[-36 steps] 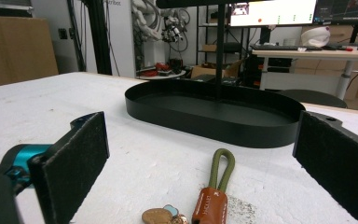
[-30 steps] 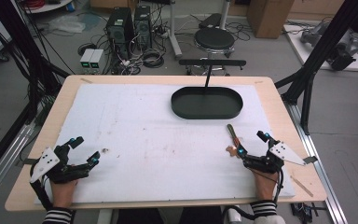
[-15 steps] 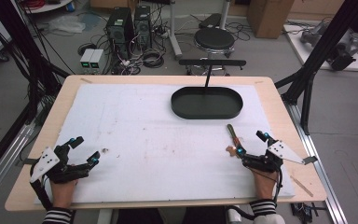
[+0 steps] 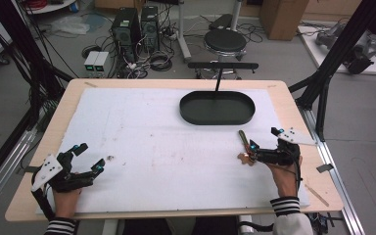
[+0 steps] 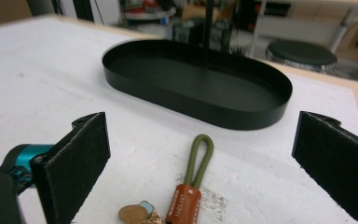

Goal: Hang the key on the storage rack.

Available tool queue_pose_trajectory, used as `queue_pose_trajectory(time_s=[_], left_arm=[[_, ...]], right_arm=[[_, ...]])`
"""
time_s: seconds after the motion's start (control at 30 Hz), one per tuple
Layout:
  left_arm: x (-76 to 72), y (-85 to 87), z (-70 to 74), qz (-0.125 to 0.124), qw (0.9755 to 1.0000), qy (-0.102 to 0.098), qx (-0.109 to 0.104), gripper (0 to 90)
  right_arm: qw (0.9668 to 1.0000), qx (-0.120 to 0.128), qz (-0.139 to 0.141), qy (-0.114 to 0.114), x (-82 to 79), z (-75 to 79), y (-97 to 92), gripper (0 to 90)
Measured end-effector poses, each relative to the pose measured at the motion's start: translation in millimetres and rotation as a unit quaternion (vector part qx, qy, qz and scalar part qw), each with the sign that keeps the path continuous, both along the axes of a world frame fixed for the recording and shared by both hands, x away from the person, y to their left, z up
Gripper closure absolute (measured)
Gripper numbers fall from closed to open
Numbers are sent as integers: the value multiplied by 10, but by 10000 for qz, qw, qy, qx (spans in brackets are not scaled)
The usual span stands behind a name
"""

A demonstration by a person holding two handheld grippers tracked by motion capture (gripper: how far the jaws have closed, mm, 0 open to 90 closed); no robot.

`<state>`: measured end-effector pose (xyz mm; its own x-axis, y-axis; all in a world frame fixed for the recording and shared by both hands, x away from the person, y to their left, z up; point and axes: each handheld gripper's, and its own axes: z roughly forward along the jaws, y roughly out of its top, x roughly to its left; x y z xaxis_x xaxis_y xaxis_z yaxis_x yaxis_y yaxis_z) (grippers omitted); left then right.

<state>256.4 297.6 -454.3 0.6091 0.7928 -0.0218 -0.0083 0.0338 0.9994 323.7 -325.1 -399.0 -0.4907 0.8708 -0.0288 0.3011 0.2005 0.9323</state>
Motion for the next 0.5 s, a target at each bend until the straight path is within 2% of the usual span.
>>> queue_pose_trajectory(time_s=[0.03,0.07,0.13,0.27,0.33,0.37,0.4,0.47,0.5], left_arm=[[1,0,0,-1,10000,-2,2,142],[1,0,0,0,10000,-1,4,142],[1,1,0,2,10000,-2,2,141],[1,1,0,5,10000,0,3,141],[2,0,0,9,10000,-1,-10,141],[2,0,0,9,10000,-2,-13,141],[1,0,0,4,10000,0,5,142],[0,-1,0,7,10000,0,7,141],[1,1,0,8,10000,-1,9,141]], right_arm=[[10000,0,0,0,0,0,0,30],[9997,-205,-14,152,55,84,25,30],[9989,-339,39,323,111,140,47,30],[9945,-651,89,818,241,216,113,30],[9934,-709,103,893,263,223,122,30],[9921,-794,110,970,286,229,132,30],[9887,-882,111,1207,336,233,150,30],[9874,-902,117,1293,354,232,157,30],[9846,-993,123,1434,382,231,168,30]])
